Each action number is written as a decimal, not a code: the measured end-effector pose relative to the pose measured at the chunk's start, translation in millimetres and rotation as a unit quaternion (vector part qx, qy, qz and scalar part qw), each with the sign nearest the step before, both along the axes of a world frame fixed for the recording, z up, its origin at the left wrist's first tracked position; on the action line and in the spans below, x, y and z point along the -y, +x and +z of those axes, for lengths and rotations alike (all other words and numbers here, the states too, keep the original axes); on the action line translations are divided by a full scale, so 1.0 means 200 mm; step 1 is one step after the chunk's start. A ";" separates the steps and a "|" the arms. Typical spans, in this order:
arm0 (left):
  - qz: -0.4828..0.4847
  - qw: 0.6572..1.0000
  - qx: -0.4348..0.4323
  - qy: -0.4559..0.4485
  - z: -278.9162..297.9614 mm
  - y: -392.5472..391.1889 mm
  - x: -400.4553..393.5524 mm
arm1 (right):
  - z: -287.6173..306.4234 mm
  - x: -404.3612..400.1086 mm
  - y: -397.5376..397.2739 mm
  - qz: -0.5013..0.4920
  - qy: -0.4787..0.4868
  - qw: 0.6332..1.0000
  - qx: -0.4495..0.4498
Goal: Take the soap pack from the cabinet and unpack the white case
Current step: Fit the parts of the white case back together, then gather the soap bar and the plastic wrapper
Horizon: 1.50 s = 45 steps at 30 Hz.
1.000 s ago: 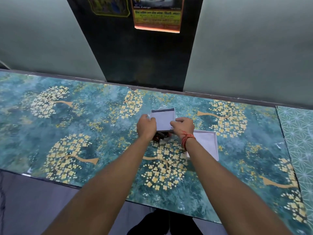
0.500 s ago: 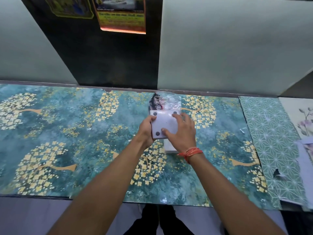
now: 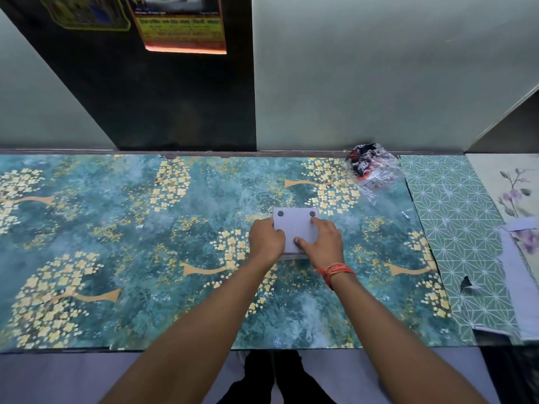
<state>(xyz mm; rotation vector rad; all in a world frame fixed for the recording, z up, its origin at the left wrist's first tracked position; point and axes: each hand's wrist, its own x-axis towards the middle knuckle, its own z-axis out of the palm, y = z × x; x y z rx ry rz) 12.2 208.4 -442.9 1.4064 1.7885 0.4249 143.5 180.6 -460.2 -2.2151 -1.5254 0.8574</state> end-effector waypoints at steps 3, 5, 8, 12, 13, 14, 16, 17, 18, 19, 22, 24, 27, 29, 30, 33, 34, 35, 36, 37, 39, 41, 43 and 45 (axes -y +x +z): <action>0.009 1.000 -0.005 -0.004 0.01 -0.02 -0.02 | 0.00 -0.02 0.00 0.006 -0.007 1.000 0.008; 0.014 1.000 -0.011 -0.006 0.02 -0.03 -0.02 | 0.01 -0.04 0.00 0.016 -0.012 1.000 0.016; 0.017 1.000 -0.011 -0.008 0.03 -0.04 -0.02 | 0.01 -0.06 0.00 0.033 -0.024 0.999 0.034; 0.016 1.000 -0.006 -0.015 0.01 -0.05 -0.01 | 0.01 -0.07 0.00 0.059 -0.041 0.995 0.071; 0.014 1.000 -0.010 -0.014 0.00 -0.06 -0.01 | 0.01 -0.07 0.00 0.061 -0.044 0.994 0.074; 0.012 1.000 -0.008 -0.014 0.00 -0.06 -0.01 | 0.01 -0.07 0.00 0.061 -0.044 0.994 0.074; 0.012 1.000 -0.008 -0.014 -0.01 -0.05 -0.01 | 0.00 -0.07 0.01 0.054 -0.041 0.995 0.068; 0.014 1.000 -0.015 -0.013 -0.02 -0.05 -0.01 | -0.01 -0.07 0.01 0.051 -0.040 0.996 0.062; 0.017 1.000 -0.022 -0.015 -0.03 -0.05 -0.01 | -0.01 -0.08 0.01 0.050 -0.041 0.996 0.058; 0.016 0.999 -0.024 -0.016 -0.04 -0.05 -0.02 | -0.01 -0.08 0.01 0.052 -0.046 0.996 0.055; -0.042 0.998 -0.028 -0.036 -0.05 -0.06 -0.07 | 0.00 -0.14 0.03 0.077 -0.073 0.994 0.038; -0.078 0.995 -0.041 -0.053 -0.04 -0.06 -0.11 | 0.01 -0.19 0.05 0.106 -0.100 0.988 0.042; -0.099 0.991 -0.036 -0.085 -0.03 -0.08 -0.16 | 0.01 -0.23 0.06 0.145 -0.129 0.979 0.066; -0.100 0.989 -0.027 -0.102 -0.03 -0.07 -0.17 | 0.00 -0.23 0.07 0.147 -0.127 0.979 0.060; -0.100 0.989 -0.022 -0.106 -0.03 -0.07 -0.18 | 0.00 -0.22 0.08 0.144 -0.122 0.981 0.050; -0.105 0.988 -0.027 -0.109 -0.05 -0.07 -0.20 | -0.02 -0.20 0.09 0.130 -0.106 0.986 0.007; -0.105 0.987 -0.032 -0.116 -0.04 -0.07 -0.20 | -0.03 -0.19 0.09 0.125 -0.102 0.987 -0.003; -0.109 0.985 -0.048 -0.126 -0.03 -0.06 -0.21 | -0.03 -0.19 0.09 0.124 -0.098 0.987 -0.009; -0.125 0.980 -0.082 -0.133 -0.01 -0.04 -0.22 | -0.03 -0.18 0.10 0.125 -0.098 0.987 -0.014; -0.147 0.971 -0.129 -0.135 0.00 -0.02 -0.23 | -0.03 -0.18 0.10 0.125 -0.100 0.987 -0.019; -0.164 0.964 -0.185 -0.098 0.01 0.04 -0.25 | -0.04 -0.16 0.14 0.092 -0.084 0.991 -0.045; -0.163 0.977 -0.135 -0.004 0.01 0.14 -0.27 | -0.02 -0.15 0.22 -0.009 -0.020 0.996 -0.087; -0.170 0.983 -0.018 0.065 0.03 0.29 -0.28 | 0.01 -0.14 0.33 -0.116 0.061 0.984 -0.120; -0.163 0.981 0.089 0.057 0.07 0.47 -0.29 | 0.04 -0.15 0.48 -0.175 0.114 0.971 -0.119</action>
